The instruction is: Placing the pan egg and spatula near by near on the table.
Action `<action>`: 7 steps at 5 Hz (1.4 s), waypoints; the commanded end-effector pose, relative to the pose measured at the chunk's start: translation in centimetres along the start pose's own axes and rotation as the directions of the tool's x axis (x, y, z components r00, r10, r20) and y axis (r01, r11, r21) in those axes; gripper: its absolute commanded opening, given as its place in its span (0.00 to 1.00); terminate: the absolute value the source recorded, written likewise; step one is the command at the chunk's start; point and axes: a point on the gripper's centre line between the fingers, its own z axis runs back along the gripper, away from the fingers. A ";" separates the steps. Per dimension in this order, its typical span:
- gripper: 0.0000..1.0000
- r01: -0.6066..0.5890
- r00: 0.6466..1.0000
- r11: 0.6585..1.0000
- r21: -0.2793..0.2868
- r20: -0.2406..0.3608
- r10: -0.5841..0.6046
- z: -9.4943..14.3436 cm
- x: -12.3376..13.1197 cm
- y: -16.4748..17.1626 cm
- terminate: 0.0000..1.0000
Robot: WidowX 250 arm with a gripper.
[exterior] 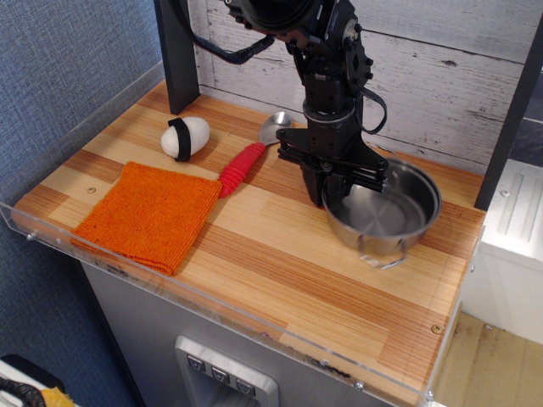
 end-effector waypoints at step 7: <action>0.00 -0.074 0.996 0.993 0.087 0.056 0.069 8.4 -11.3 19.2 0.00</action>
